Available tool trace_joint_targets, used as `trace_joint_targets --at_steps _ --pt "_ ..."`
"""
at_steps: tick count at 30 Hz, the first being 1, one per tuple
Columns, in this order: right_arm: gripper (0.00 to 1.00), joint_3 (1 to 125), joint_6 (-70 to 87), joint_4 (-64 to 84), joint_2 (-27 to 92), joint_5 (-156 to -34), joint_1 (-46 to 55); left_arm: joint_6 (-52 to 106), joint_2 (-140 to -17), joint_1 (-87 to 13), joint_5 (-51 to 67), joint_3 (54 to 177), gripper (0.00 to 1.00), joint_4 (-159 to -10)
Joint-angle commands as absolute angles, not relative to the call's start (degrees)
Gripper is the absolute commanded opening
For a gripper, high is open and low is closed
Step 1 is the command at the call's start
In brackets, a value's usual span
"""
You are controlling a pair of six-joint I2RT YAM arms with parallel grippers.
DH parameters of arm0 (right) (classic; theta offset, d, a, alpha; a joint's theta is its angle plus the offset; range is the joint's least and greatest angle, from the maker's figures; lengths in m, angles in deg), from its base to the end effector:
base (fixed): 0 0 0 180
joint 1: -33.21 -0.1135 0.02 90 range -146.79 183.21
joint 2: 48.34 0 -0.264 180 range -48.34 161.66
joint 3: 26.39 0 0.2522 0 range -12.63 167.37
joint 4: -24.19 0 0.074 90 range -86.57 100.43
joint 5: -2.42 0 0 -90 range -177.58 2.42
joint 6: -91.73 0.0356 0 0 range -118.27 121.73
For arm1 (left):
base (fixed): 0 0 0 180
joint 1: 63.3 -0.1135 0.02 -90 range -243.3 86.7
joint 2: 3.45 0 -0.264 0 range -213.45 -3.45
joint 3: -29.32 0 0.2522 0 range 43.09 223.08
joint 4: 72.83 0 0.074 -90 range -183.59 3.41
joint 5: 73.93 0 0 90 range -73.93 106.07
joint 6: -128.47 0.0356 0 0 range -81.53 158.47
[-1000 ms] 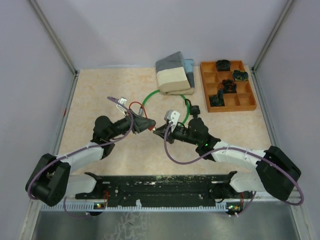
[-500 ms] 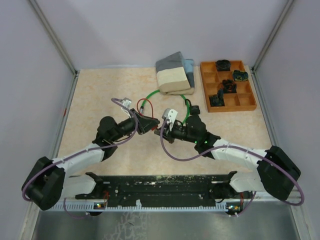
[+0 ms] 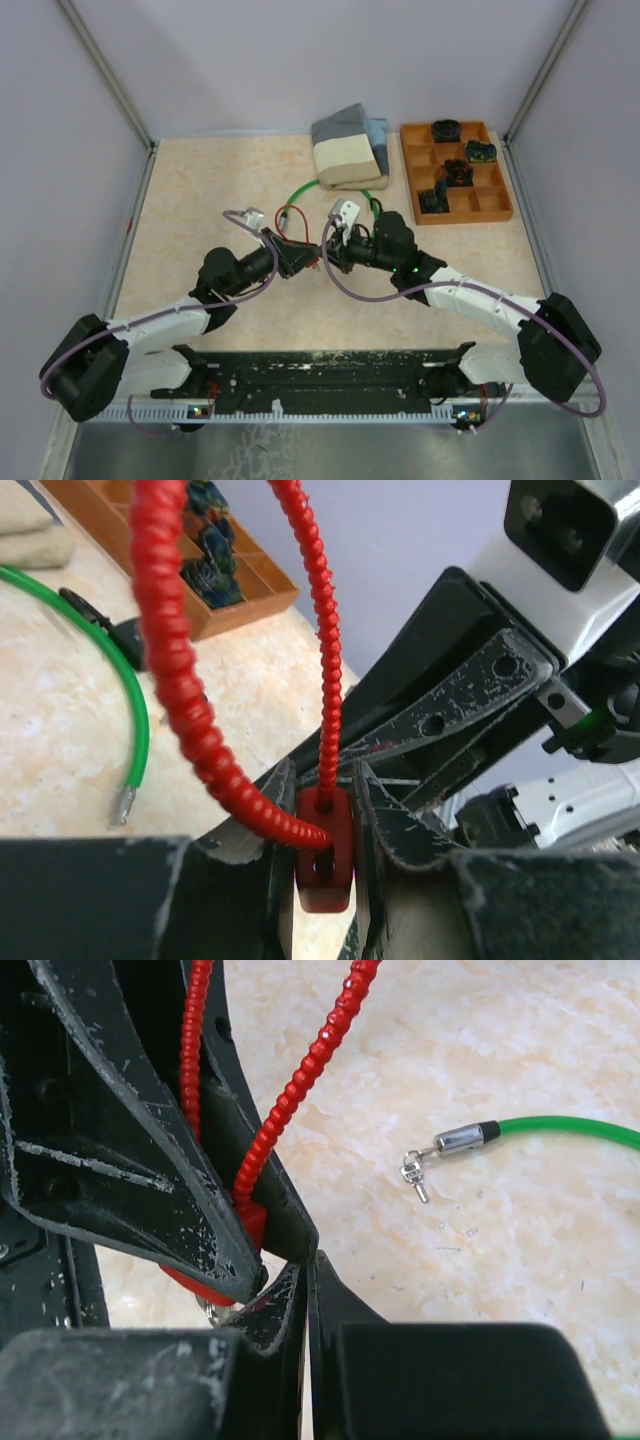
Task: Unlock with the key
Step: Unlock the lock.
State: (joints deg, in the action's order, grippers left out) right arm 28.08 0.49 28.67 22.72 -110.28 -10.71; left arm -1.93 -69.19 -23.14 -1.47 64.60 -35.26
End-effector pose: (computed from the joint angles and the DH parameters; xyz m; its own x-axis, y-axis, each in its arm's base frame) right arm 0.1925 0.2045 0.2688 -0.1313 -0.1542 -0.9793 -0.9148 0.3995 0.0598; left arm 0.1735 -0.1604 0.2397 -0.4746 -0.4081 -0.7799 0.7037 0.3563 -0.6147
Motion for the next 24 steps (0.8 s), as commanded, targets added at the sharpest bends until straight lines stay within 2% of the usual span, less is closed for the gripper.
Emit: trace_joint_targets --at_steps 1,7,11,15,19,24 --pt "0.0 35.5 3.8 49.8 22.1 -109.7 -10.8 -5.3 -72.6 -19.1 -8.0 61.9 0.0 -38.7" --pt "0.0 32.4 3.3 45.7 21.1 -108.6 -10.8 -5.9 -69.2 -20.9 1.4 60.8 0.0 -34.9" --pt "0.16 28.1 3.6 43.9 19.0 -106.8 -10.6 -5.6 -67.3 -25.0 2.2 62.7 0.0 -34.7" --pt "0.26 24.2 7.8 44.5 17.1 -107.3 -8.7 -8.3 -68.2 -29.5 0.0 63.2 0.0 -30.8" --pt "0.31 22.4 10.7 45.9 16.4 -111.4 -8.1 -12.5 -70.1 -32.0 -2.8 62.8 0.0 -25.2" --pt "0.32 18.6 11.8 52.5 17.5 -114.5 -8.9 -15.7 -70.3 -32.5 -2.8 63.6 0.0 -24.5"
